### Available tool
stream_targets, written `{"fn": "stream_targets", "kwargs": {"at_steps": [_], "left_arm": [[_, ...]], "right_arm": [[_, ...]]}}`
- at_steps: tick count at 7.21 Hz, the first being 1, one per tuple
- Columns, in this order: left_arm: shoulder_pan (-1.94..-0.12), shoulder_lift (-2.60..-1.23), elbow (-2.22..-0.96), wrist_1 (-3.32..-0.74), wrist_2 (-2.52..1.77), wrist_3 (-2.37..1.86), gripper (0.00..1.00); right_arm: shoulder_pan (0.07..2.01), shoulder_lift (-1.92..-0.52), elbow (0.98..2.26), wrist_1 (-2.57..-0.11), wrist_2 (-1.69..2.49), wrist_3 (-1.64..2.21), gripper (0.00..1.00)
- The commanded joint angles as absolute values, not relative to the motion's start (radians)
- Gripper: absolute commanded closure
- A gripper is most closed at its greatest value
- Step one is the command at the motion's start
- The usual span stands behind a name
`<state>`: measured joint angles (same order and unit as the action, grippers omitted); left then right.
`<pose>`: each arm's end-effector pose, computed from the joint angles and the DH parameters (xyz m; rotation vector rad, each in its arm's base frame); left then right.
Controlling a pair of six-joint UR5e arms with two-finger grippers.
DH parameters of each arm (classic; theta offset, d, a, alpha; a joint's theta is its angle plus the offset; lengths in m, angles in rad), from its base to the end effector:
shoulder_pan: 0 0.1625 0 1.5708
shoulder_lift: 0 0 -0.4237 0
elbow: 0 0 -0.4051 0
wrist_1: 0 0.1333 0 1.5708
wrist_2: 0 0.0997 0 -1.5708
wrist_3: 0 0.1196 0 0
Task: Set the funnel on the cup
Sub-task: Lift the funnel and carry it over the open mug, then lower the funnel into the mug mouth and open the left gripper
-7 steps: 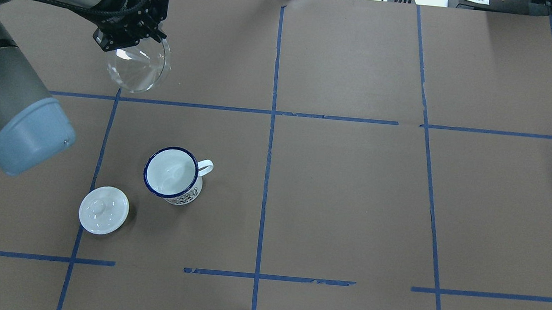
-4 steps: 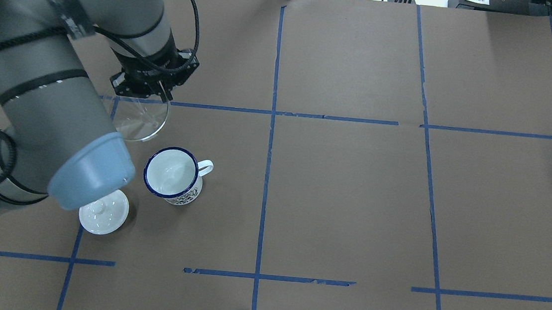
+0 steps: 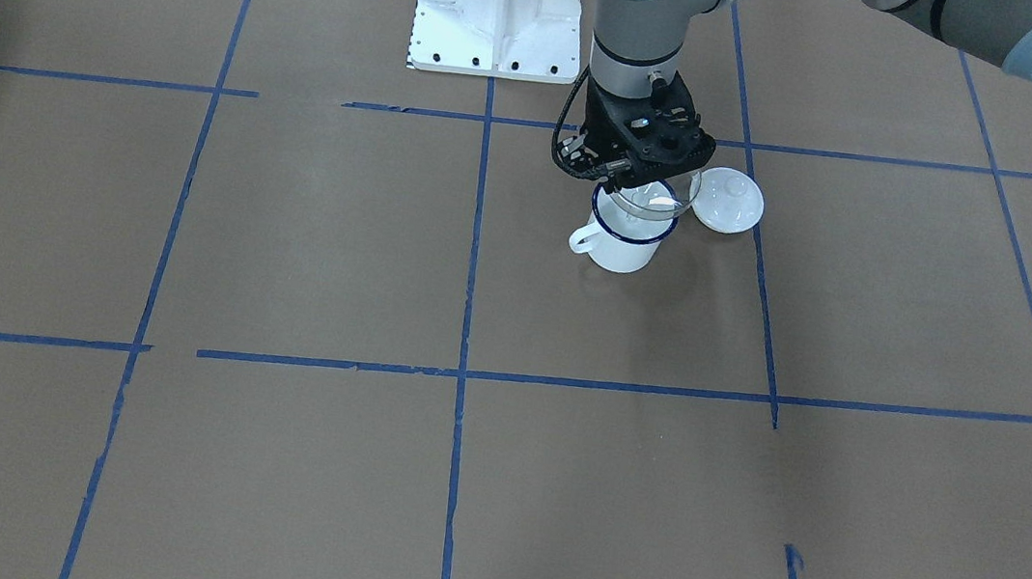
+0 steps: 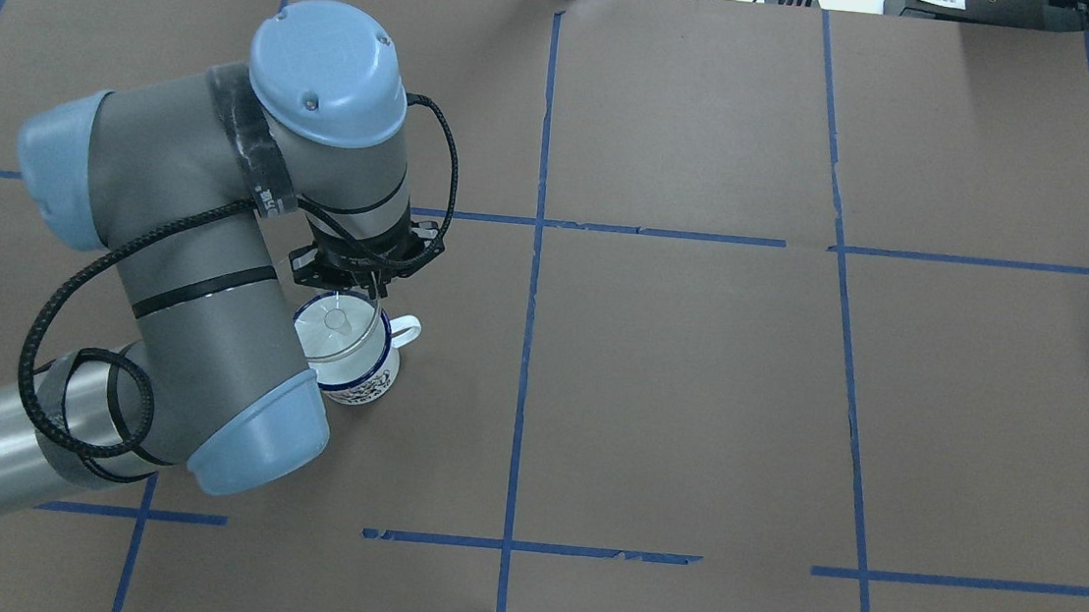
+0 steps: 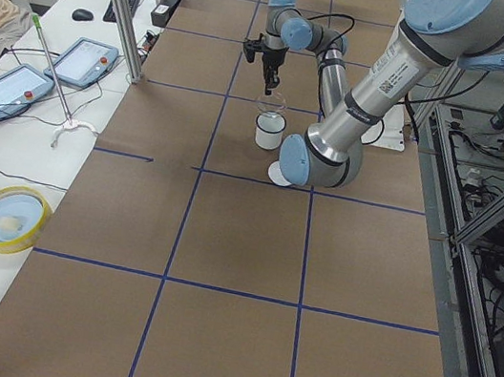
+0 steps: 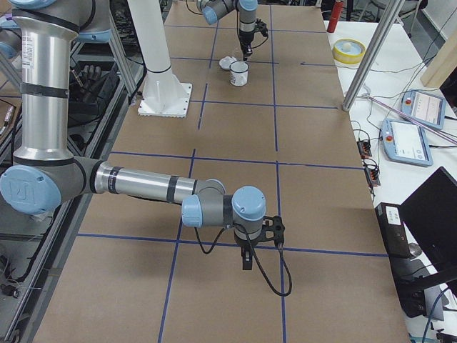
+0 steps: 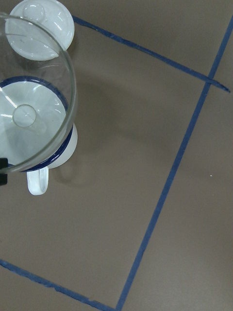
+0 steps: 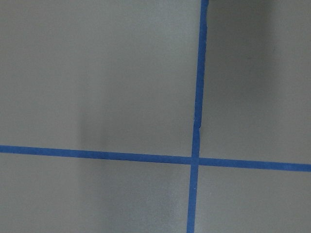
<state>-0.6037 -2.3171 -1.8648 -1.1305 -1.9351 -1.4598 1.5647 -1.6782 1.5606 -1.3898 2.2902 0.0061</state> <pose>0.4738 -0.4369 0.1601 -0.1241 0.6830 -0.3636 0.0517 -0.4624 0.7148 0.0562 -0.7195 -0.0228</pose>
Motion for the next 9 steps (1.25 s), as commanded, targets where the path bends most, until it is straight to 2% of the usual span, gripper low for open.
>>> {"fn": "stream_targets", "kwargs": {"at_steps": [1,5,6,7,8,9], "left_arm": [[-0.594,-2.313,-1.807,-1.193,-1.934,-1.459,1.00],[-0.592,-2.260,-1.792,-1.259,-1.934,-1.453,1.00],[-0.589,-2.258,-1.786,-1.264,-1.934,-1.453,0.98],[-0.572,-2.258,-1.792,-1.264,-1.934,-1.453,0.90],[-0.569,-2.260,-1.799,-1.264,-1.934,-1.453,0.71],[-0.568,-2.261,-1.804,-1.264,-1.934,-1.453,0.32]], "right_arm": [[1.565,-1.678,1.560,-1.390,2.290,0.006,0.00],[1.565,-1.678,1.560,-1.390,2.290,0.006,0.00],[1.565,-1.678,1.562,-1.390,2.290,0.006,0.00],[1.565,-1.678,1.560,-1.390,2.290,0.006,0.00],[1.565,-1.678,1.560,-1.390,2.290,0.006,0.00],[1.565,-1.678,1.560,-1.390,2.290,0.006,0.00]]}}
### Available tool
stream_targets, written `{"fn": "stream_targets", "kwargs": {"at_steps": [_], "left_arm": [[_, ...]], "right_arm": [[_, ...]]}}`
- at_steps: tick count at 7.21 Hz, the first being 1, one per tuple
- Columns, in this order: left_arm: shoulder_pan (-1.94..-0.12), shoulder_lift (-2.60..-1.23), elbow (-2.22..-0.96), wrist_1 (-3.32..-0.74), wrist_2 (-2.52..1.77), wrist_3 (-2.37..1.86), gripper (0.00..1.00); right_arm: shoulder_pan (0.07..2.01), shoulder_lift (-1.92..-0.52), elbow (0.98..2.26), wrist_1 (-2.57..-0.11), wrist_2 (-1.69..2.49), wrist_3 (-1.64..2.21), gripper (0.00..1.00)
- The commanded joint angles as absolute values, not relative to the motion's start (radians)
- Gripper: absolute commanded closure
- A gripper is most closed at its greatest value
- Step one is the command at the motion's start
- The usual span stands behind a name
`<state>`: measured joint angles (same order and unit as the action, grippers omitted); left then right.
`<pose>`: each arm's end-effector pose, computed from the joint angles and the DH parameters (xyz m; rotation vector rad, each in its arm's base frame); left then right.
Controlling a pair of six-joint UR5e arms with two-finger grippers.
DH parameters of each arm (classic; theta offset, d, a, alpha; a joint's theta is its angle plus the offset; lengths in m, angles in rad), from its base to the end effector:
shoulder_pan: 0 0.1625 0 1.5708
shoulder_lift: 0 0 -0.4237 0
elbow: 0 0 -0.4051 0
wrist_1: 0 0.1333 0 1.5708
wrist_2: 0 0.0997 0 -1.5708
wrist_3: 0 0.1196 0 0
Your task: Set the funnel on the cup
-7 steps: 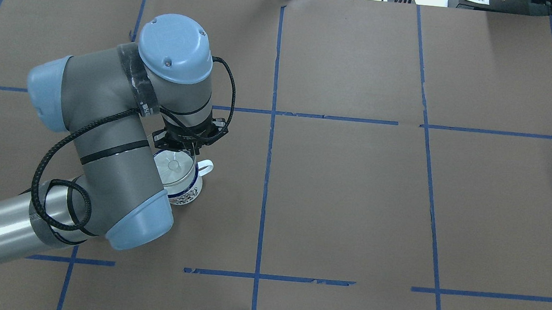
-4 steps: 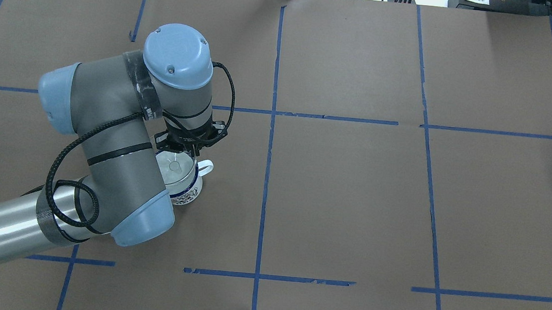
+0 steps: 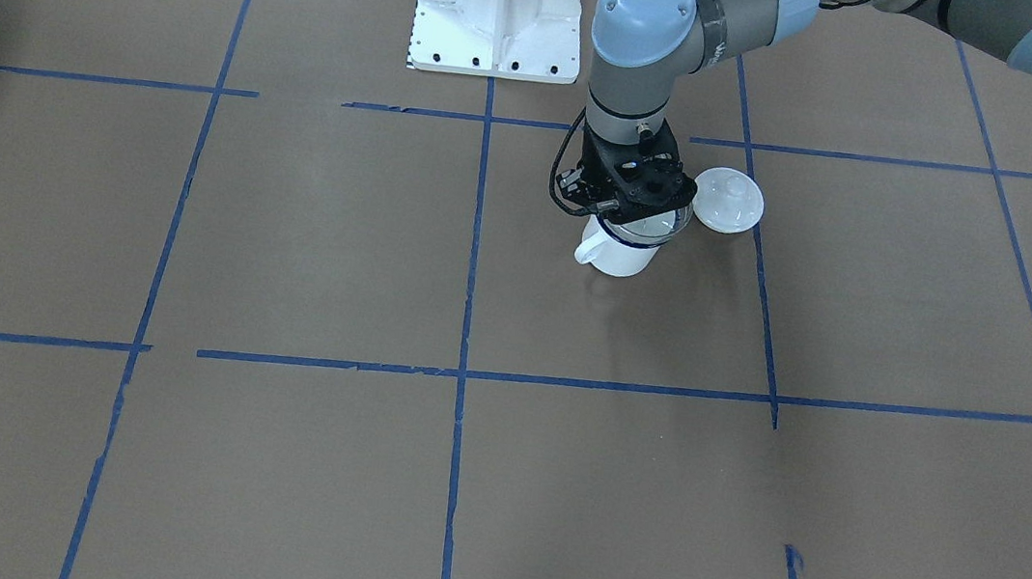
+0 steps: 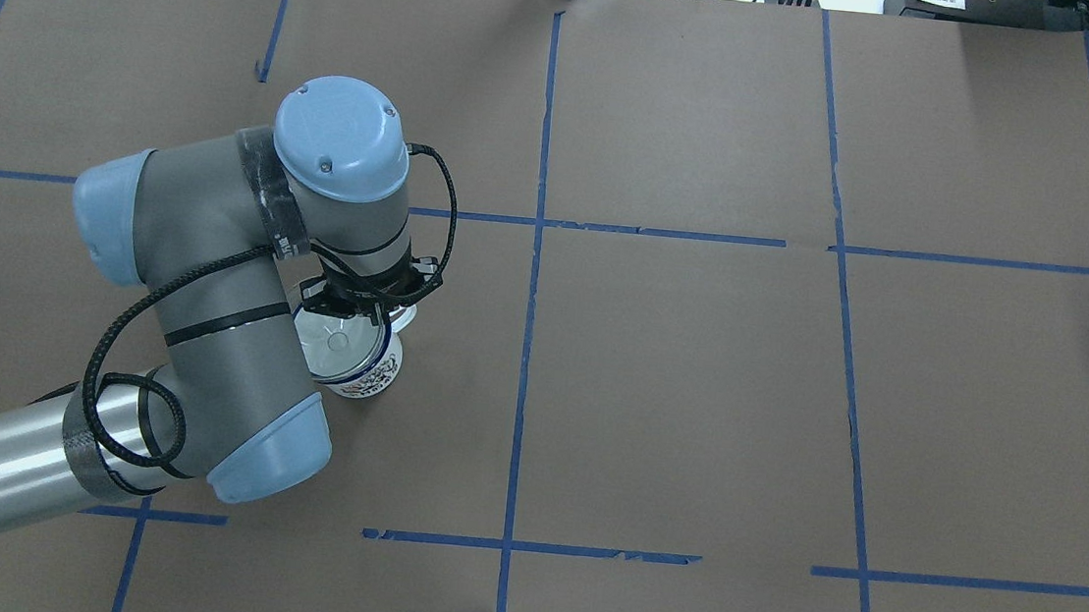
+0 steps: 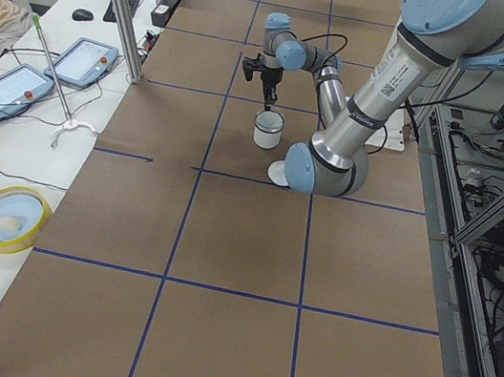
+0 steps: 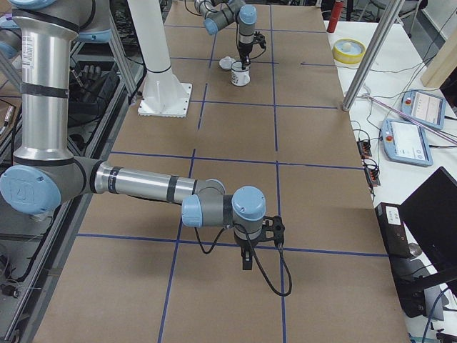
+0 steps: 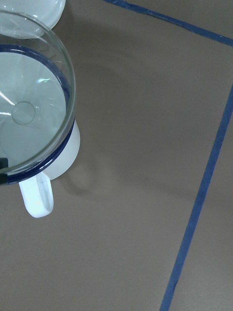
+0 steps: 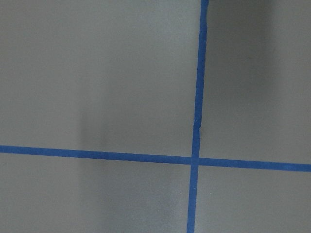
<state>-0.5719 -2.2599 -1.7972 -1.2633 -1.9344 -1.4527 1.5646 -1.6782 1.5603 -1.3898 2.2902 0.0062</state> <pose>0.5075 -0.4346 0.2031 -0.1287 0.6877 -0.3247 0.0516 -0.4624 0.7149 0.0559 -0.7195 -0.0227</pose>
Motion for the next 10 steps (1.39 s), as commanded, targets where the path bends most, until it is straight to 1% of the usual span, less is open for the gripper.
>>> {"fn": "stream_targets", "kwargs": {"at_steps": [1,3,4,5,6,8,9,10], "left_arm": [[-0.568,-2.263,-1.812,-1.264,-1.934,-1.453,0.00],[-0.580,-2.249,-1.918,-1.258,-1.931,-1.451,0.00],[-0.627,-2.197,-2.007,-1.262,-1.936,-1.360,0.00],[-0.708,-2.133,-2.087,-1.273,-1.945,-1.180,0.00],[-0.842,-2.079,-2.088,-1.334,-2.021,-1.060,0.00],[-1.176,-1.833,-2.054,-1.466,-2.257,-0.592,0.00],[-1.315,-1.777,-1.967,-1.468,-2.275,-0.338,0.00],[-1.444,-1.738,-1.845,-1.468,-2.292,-0.120,0.00]], "right_arm": [[1.565,-1.678,1.560,-1.390,2.290,0.006,0.00],[1.565,-1.678,1.562,-1.390,2.290,0.006,0.00],[1.565,-1.678,1.560,-1.390,2.290,0.006,0.00],[1.565,-1.678,1.560,-1.390,2.290,0.006,0.00],[1.565,-1.678,1.560,-1.390,2.290,0.006,0.00],[1.565,-1.678,1.560,-1.390,2.290,0.006,0.00],[1.565,-1.678,1.560,-1.390,2.290,0.006,0.00],[1.565,-1.678,1.560,-1.390,2.290,0.006,0.00]]}}
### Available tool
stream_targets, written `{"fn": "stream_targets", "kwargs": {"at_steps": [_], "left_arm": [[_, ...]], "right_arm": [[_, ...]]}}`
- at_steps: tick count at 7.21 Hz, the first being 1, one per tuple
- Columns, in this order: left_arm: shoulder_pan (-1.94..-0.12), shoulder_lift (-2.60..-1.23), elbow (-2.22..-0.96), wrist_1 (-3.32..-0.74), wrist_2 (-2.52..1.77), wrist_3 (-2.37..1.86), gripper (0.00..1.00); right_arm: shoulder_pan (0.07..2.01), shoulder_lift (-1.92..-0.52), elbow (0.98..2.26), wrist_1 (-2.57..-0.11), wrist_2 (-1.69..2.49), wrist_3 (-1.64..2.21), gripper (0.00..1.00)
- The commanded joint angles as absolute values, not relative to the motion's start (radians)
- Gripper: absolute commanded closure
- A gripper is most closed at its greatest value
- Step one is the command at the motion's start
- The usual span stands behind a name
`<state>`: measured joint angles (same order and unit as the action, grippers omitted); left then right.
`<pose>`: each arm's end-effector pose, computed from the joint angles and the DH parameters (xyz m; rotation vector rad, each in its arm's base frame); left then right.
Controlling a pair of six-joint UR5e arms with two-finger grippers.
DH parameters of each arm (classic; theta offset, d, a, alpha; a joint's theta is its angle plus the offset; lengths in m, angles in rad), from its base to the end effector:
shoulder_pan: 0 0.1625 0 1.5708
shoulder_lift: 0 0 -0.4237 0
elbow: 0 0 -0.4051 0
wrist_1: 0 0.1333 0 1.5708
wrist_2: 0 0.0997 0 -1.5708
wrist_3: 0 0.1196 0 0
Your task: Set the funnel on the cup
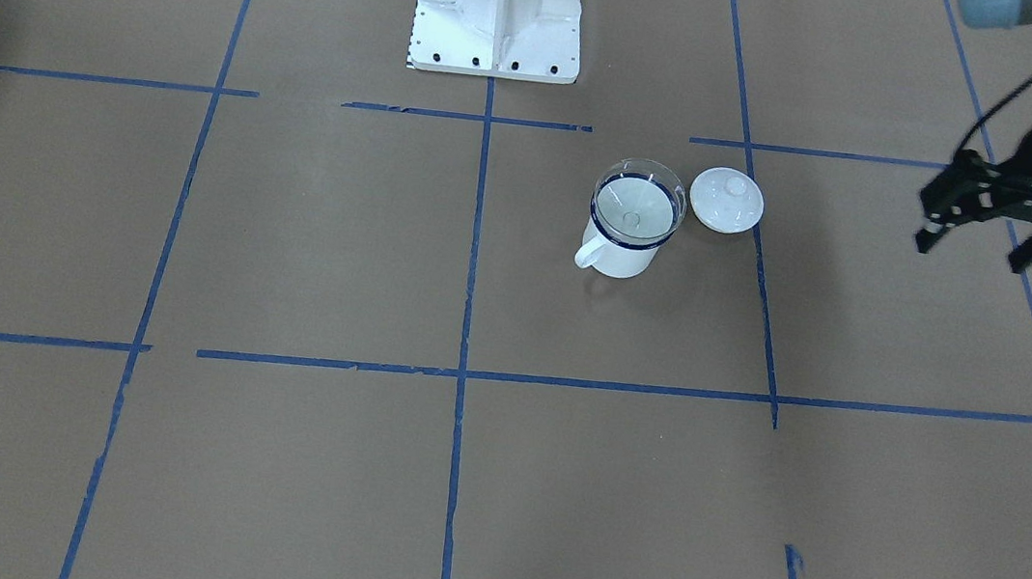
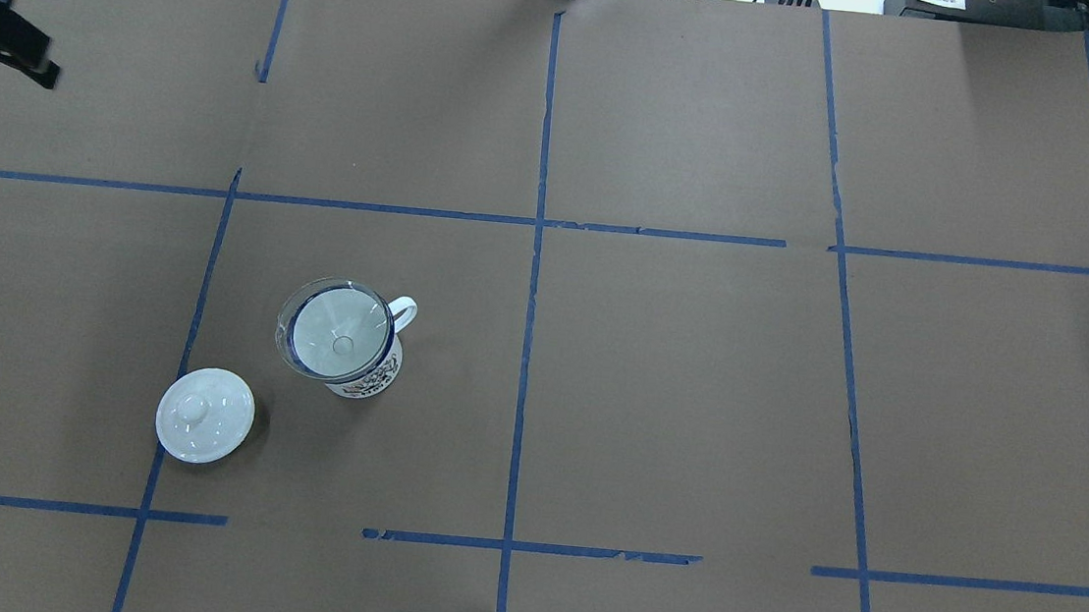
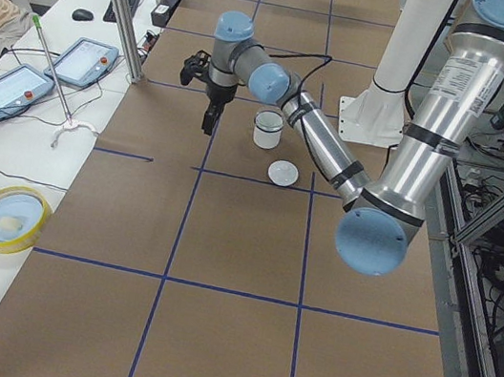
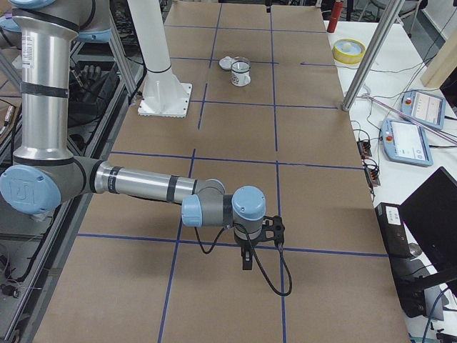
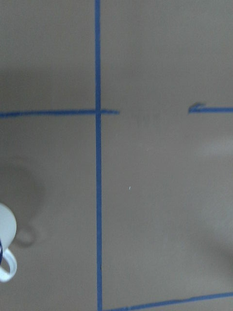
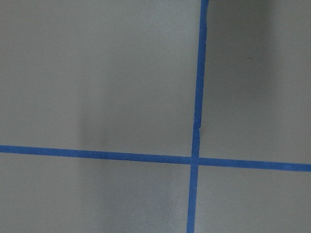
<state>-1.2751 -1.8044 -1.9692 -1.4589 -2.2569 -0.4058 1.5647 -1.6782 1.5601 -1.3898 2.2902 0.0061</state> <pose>0.1074 -0.5500 0.3661 0.2384 0.8001 0.0747 0.0517 -0.4623 0.7150 0.0558 -0.7195 -0.0226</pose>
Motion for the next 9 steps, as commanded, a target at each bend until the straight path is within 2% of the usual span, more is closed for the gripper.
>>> {"fn": "stream_targets", "kwargs": {"at_steps": [1,3,9], "left_arm": [[-1.525,-1.702,-1.766,-1.468,-2.313,0.016,0.00],[-1.543,-1.588,-1.717,-1.467,-2.316,0.038,0.00],[-1.545,-1.574,-1.670,-1.465,-2.316,0.049,0.00]], "right_arm": [[1.565,-1.678,1.560,-1.390,2.290,0.006,0.00],[1.565,-1.678,1.560,-1.390,2.290,0.006,0.00],[1.565,-1.678,1.560,-1.390,2.290,0.006,0.00]]}}
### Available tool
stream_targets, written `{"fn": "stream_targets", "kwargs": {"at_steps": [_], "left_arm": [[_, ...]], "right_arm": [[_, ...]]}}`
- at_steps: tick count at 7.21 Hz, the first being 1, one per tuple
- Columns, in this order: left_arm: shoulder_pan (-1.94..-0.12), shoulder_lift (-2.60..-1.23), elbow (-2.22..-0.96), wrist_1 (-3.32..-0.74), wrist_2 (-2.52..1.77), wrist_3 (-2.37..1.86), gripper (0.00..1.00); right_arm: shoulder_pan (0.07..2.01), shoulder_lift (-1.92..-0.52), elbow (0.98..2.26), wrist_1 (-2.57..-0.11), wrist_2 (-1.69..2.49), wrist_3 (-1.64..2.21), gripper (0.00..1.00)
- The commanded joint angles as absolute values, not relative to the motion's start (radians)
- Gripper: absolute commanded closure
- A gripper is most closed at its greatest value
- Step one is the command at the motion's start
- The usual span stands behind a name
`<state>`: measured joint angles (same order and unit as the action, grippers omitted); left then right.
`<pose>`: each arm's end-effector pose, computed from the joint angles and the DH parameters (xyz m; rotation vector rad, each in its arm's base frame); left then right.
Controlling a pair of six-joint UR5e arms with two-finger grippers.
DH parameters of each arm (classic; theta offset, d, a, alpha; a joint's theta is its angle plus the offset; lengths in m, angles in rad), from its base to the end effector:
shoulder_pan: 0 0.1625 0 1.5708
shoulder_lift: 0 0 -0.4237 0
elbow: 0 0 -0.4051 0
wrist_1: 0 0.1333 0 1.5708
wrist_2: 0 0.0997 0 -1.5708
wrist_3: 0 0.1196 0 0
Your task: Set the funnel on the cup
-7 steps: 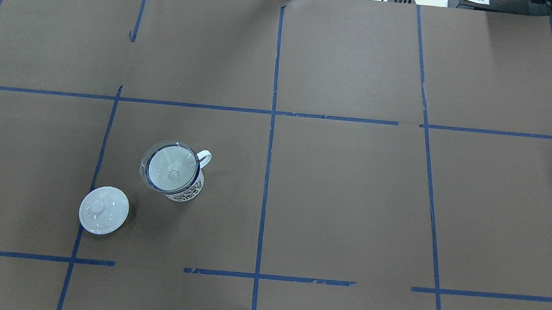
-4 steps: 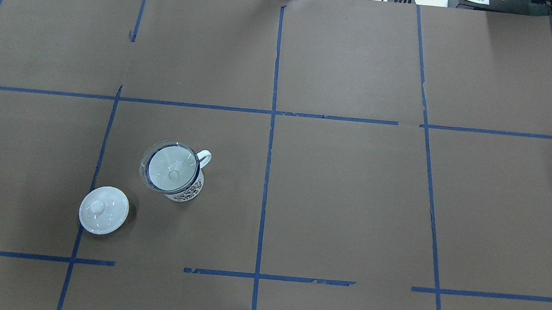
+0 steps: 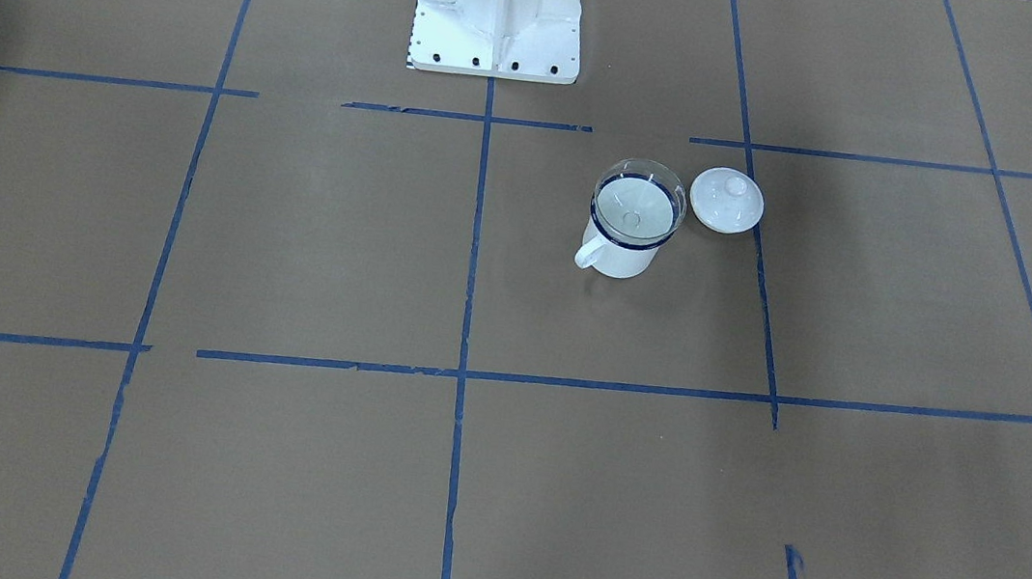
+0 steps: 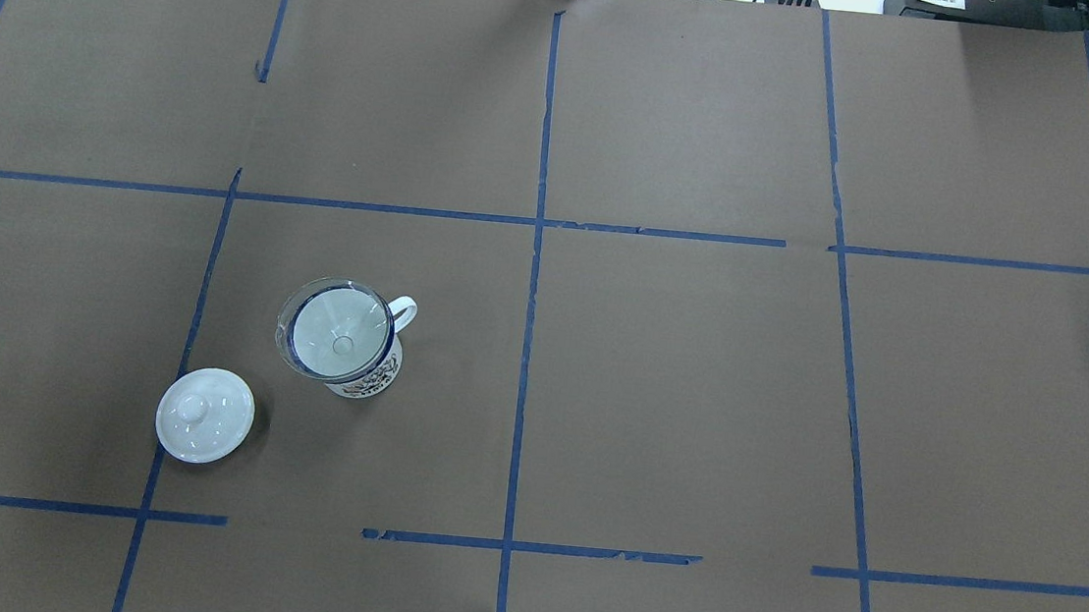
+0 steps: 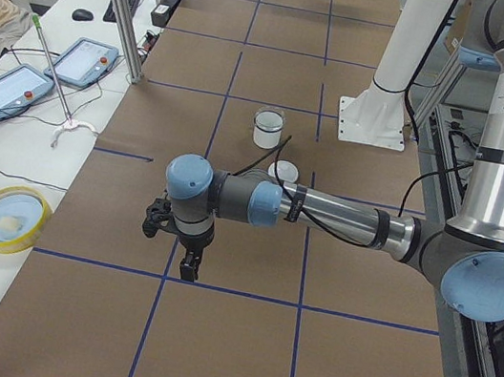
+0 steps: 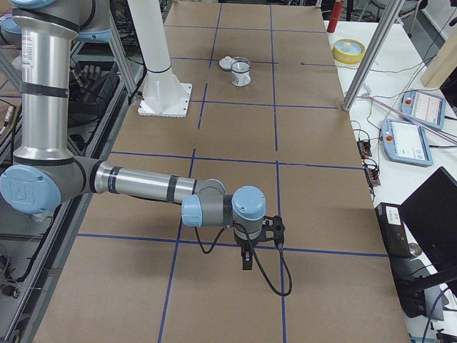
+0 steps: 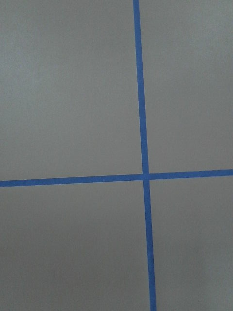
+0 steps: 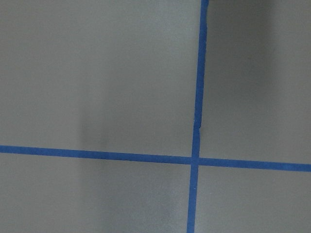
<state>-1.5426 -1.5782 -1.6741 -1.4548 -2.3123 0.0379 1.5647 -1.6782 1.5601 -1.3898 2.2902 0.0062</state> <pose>-0.0383 -0.5063 0.6302 -0.0015 0.7416 0.0611 0.0517 -0.4623 0.7150 0.0557 -0.7195 -0.0225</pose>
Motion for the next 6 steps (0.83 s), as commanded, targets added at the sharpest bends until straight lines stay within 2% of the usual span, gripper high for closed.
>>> {"fn": "stream_targets", "kwargs": {"at_steps": [1,6], "left_arm": [[-1.549,-1.562,-1.675,-1.466,-2.318,0.054,0.00],[-1.543,-1.589,-1.681,-1.465,-2.315,0.041,0.00]], "right_arm": [[1.565,-1.678,1.560,-1.390,2.290,0.006,0.00],[1.565,-1.678,1.560,-1.390,2.290,0.006,0.00]]}}
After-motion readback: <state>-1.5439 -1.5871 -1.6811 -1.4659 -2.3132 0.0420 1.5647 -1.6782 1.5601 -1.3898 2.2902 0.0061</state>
